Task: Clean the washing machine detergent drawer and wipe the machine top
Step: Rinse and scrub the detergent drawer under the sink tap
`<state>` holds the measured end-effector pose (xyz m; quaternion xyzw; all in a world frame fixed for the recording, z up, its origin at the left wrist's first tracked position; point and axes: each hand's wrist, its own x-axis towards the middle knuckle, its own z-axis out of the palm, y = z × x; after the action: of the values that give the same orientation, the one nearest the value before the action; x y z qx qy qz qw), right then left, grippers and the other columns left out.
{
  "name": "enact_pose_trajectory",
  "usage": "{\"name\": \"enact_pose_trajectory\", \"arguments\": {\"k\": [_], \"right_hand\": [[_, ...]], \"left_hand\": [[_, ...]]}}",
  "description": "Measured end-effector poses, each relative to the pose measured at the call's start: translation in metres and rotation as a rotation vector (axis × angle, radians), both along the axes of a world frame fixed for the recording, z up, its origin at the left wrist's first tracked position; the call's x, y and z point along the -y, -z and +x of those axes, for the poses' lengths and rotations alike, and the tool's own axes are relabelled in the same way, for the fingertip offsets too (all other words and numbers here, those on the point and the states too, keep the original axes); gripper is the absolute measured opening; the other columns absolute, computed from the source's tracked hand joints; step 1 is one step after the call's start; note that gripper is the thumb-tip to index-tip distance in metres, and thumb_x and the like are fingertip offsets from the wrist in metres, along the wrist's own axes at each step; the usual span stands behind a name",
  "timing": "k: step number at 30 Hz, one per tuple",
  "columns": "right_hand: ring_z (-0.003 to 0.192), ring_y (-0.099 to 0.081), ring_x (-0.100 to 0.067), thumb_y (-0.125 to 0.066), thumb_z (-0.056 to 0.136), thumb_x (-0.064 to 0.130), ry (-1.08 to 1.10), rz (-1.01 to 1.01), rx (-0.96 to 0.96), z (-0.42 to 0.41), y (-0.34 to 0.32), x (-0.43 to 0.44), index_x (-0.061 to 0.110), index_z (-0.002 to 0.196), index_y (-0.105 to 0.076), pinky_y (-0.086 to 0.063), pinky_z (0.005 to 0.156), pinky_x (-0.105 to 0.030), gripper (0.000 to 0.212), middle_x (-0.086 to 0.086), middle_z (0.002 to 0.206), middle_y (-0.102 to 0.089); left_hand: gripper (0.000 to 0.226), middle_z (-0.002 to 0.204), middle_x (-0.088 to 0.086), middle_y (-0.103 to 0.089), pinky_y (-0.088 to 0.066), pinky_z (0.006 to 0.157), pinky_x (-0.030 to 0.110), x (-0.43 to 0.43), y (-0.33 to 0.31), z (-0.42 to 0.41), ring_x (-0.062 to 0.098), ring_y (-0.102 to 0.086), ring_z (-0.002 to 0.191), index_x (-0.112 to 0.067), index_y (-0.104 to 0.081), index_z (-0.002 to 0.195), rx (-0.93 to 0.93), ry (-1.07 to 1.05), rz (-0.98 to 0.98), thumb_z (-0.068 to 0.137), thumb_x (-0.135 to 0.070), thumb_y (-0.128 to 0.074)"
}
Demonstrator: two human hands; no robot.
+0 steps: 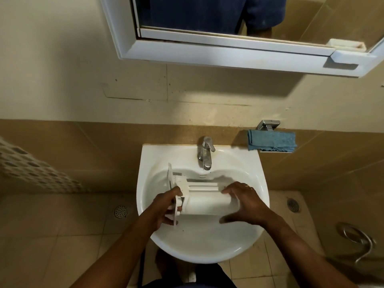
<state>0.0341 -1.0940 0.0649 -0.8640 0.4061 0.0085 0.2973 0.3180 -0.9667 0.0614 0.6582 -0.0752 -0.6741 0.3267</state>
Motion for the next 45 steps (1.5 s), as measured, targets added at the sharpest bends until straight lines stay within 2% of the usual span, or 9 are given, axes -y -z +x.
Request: {"name": "enact_pose_trajectory", "arguments": {"k": [4, 10, 15, 20, 27, 32, 36, 41, 45], "right_hand": [[0.093, -0.07, -0.007, -0.076, 0.09, 0.03, 0.401, 0.216, 0.197, 0.024, 0.002, 0.024, 0.02, 0.09, -0.079, -0.055, 0.089, -0.029, 0.01, 0.011, 0.096, -0.077], [0.044, -0.057, -0.005, -0.053, 0.094, 0.003, 0.662, 0.564, 0.126, 0.092, -0.015, 0.059, -0.004, 0.078, -0.069, -0.043, 0.048, -0.015, 0.024, 0.0, 0.053, -0.064], [0.05, -0.06, -0.021, -0.048, 0.099, 0.001, 0.759, 0.762, 0.156, 0.096, -0.023, 0.083, 0.001, 0.087, -0.063, -0.043, 0.04, -0.016, 0.02, -0.016, 0.073, -0.059], [0.067, -0.068, -0.023, -0.063, 0.093, 0.013, 0.848, 0.552, 0.116, 0.071, -0.002, 0.095, 0.0, 0.087, -0.075, -0.061, 0.063, -0.037, 0.019, -0.016, 0.083, -0.077], [0.088, -0.075, -0.039, -0.049, 0.085, -0.018, 0.777, 0.809, 0.437, 0.115, -0.005, 0.079, -0.01, 0.096, -0.071, -0.063, 0.084, -0.043, 0.025, -0.028, 0.097, -0.074], [0.09, -0.073, -0.035, -0.049, 0.097, -0.001, 0.674, 1.007, 0.419, 0.129, -0.003, 0.079, -0.007, 0.103, -0.072, -0.061, 0.088, -0.044, 0.024, -0.022, 0.097, -0.074], [0.06, -0.054, -0.024, -0.035, 0.085, -0.012, 0.539, 0.938, 0.179, 0.119, -0.009, 0.074, 0.006, 0.077, -0.057, -0.052, 0.068, -0.036, 0.029, -0.015, 0.072, -0.055], [0.086, -0.072, -0.019, -0.063, 0.086, 0.011, 0.216, 0.449, -0.207, 0.081, -0.01, 0.086, 0.014, 0.082, -0.081, -0.05, 0.067, -0.021, 0.019, 0.0, 0.09, -0.077], [0.093, -0.071, -0.017, -0.069, 0.084, 0.01, 0.384, 0.18, 0.077, 0.076, -0.018, 0.093, 0.034, 0.085, -0.078, -0.058, 0.09, -0.041, 0.025, 0.005, 0.096, -0.076]], "left_hand": [[0.07, 0.085, 0.012, -0.073, -0.057, 0.088, 0.053, -0.001, -0.001, -0.004, 0.028, -0.067, 0.082, -0.004, -0.075, 0.099, 0.088, -0.033, -0.076, 0.05, -0.054, -0.071], [0.056, 0.101, 0.02, -0.073, -0.057, 0.087, 0.058, -0.007, 0.006, -0.004, 0.036, -0.068, 0.099, -0.013, -0.071, 0.111, 0.079, -0.132, -0.09, 0.065, -0.045, -0.072], [0.026, 0.09, 0.018, -0.07, -0.057, 0.087, 0.057, -0.012, 0.003, -0.009, 0.034, -0.064, 0.088, -0.01, -0.072, 0.104, 0.077, -0.186, -0.071, 0.092, -0.031, -0.064], [0.026, 0.083, 0.015, -0.071, -0.057, 0.075, 0.044, -0.015, 0.003, -0.006, 0.027, -0.064, 0.077, -0.008, -0.075, 0.099, 0.148, -0.182, -0.088, 0.092, -0.03, -0.064], [0.025, 0.084, 0.017, -0.073, -0.059, 0.079, 0.046, -0.008, 0.003, -0.004, 0.027, -0.067, 0.077, -0.009, -0.075, 0.095, 0.172, -0.183, -0.077, 0.087, -0.032, -0.068], [0.034, 0.088, 0.018, -0.076, -0.058, 0.086, 0.054, -0.005, 0.0, -0.006, 0.028, -0.067, 0.074, -0.009, -0.075, 0.093, 0.204, -0.195, -0.066, 0.087, -0.042, -0.068], [0.048, 0.086, 0.016, -0.076, -0.059, 0.085, 0.054, -0.003, 0.002, -0.008, 0.03, -0.071, 0.077, -0.004, -0.075, 0.095, 0.258, -0.176, -0.049, 0.085, -0.05, -0.066], [0.055, 0.089, 0.019, -0.075, -0.06, 0.083, 0.051, -0.004, 0.003, -0.013, 0.027, -0.07, 0.075, -0.002, -0.075, 0.094, 0.302, -0.145, -0.064, 0.085, -0.055, -0.063], [0.042, 0.093, 0.015, -0.077, -0.06, 0.086, 0.052, -0.001, 0.0, -0.008, 0.031, -0.071, 0.087, -0.011, -0.075, 0.095, 0.206, -0.168, -0.031, 0.093, -0.051, -0.062]]}}
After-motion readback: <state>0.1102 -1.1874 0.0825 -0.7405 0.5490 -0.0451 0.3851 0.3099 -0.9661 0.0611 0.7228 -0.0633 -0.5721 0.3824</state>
